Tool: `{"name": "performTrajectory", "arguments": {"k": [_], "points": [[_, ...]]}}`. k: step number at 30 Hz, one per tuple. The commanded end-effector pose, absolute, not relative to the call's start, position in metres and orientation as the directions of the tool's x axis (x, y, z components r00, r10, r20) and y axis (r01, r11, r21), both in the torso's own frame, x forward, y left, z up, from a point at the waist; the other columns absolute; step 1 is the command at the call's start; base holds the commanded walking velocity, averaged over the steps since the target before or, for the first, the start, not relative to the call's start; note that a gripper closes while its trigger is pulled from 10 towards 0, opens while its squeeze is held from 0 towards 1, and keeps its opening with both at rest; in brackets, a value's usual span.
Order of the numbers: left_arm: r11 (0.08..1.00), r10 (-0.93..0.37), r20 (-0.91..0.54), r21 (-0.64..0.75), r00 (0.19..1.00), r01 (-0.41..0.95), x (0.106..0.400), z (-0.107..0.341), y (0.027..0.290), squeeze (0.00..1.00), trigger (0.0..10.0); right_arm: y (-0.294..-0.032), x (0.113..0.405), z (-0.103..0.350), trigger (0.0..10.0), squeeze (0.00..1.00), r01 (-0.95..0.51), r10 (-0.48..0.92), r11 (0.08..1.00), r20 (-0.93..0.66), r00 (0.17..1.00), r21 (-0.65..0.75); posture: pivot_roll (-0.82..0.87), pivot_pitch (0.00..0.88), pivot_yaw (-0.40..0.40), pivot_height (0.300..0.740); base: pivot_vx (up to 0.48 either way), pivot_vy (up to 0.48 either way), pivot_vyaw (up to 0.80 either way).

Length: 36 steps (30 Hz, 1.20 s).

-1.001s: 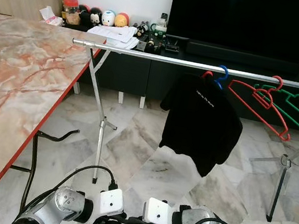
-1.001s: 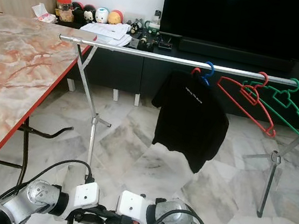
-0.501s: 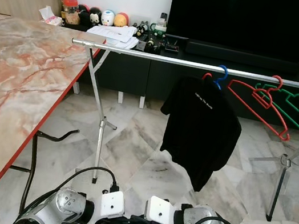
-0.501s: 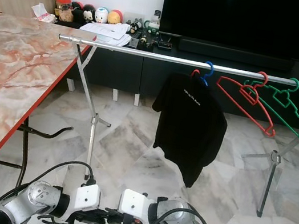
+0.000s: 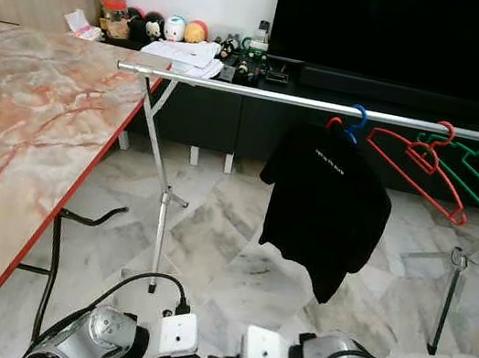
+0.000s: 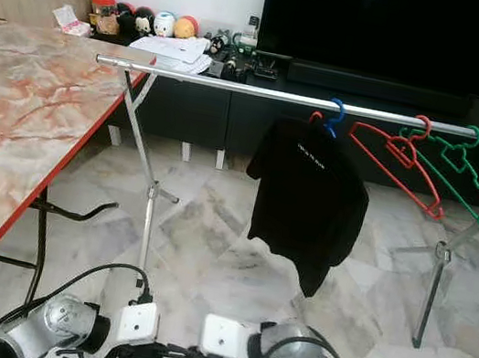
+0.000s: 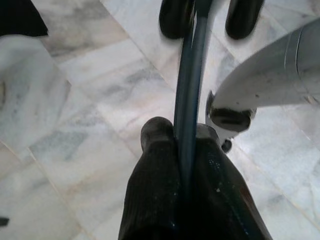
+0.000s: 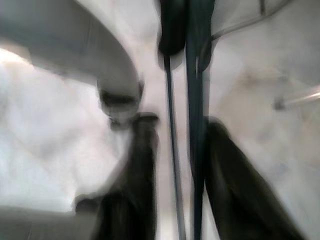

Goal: Hang hanger

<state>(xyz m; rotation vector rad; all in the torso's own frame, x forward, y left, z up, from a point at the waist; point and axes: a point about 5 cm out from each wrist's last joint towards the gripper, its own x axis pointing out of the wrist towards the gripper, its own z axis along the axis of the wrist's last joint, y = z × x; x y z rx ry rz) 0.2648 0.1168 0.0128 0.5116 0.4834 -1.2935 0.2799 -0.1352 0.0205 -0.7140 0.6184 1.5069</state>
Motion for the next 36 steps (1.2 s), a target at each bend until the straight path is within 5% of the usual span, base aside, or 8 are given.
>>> {"name": "performTrajectory", "arguments": {"k": [1, 13, 15, 16, 21, 24, 25, 36], "points": [[0.228, -0.753, -0.607, 0.122, 0.254, 0.966, 0.270, 0.016, 0.126, 0.00, 0.0, -0.144, 0.267, 0.008, 10.0, 1.00, -0.997, 0.621, -0.080, -0.781, -0.065, 0.019, 0.05, 0.057, 0.002, 0.740, 0.000, 0.000, 0.00], [0.283, -0.701, -0.659, 0.096, 0.274, 0.954, 0.258, -0.001, 0.143, 0.00, 0.0, -0.161, 0.284, 0.021, 10.0, 1.00, -0.984, 0.675, 0.145, -0.718, 0.172, -0.100, 0.05, 0.067, 0.007, 0.740, 0.000, 0.000, 0.00], [0.310, -0.703, -0.648, 0.092, 0.294, 0.946, 0.258, -0.001, 0.144, 0.00, 0.0, -0.160, 0.288, 0.024, 10.0, 0.72, -0.974, 0.687, 0.190, -0.692, 0.222, -0.123, 0.05, 0.068, 0.008, 0.740, 0.000, 0.000, 0.00], [0.359, -0.701, -0.631, 0.091, 0.333, 0.929, 0.260, -0.001, 0.146, 0.00, 0.0, -0.160, 0.296, 0.030, 10.0, 0.00, -0.943, 0.699, 0.283, -0.637, 0.326, -0.173, 0.05, 0.070, 0.011, 0.740, 0.000, 0.000, 0.00], [0.543, -0.654, -0.577, 0.092, 0.489, 0.835, 0.267, 0.001, 0.158, 0.00, 0.0, -0.162, 0.303, 0.034, 10.0, 0.00, -0.873, 0.689, 0.450, -0.549, 0.474, -0.189, 0.05, 0.073, 0.017, 0.740, 0.000, 0.000, 0.00], [0.748, -0.540, -0.516, 0.068, 0.665, 0.660, 0.274, 0.002, 0.174, 0.00, 4.1, -0.167, 0.302, 0.026, 10.0, 0.00, -0.804, 0.621, 0.562, -0.544, 0.565, -0.194, 0.04, 0.073, 0.020, 0.740, 0.000, 0.000, 0.00], [0.804, -0.493, -0.506, 0.048, 0.708, 0.593, 0.274, 0.000, 0.179, 0.00, 10.0, -0.169, 0.299, 0.020, 10.0, 0.00, -0.764, 0.579, 0.617, -0.548, 0.603, -0.190, 0.04, 0.078, 0.025, 0.740, 0.000, 0.000, 0.00], [0.986, -0.135, -0.358, -0.140, 0.924, 0.090, 0.258, -0.003, 0.209, 0.00, 10.0, -0.196, 0.246, -0.044, 10.0, 0.00, 0.121, -0.034, 0.989, -0.649, 0.760, 0.090, 0.03, 0.084, 0.045, 0.740, 0.000, 0.000, 0.00]]}}
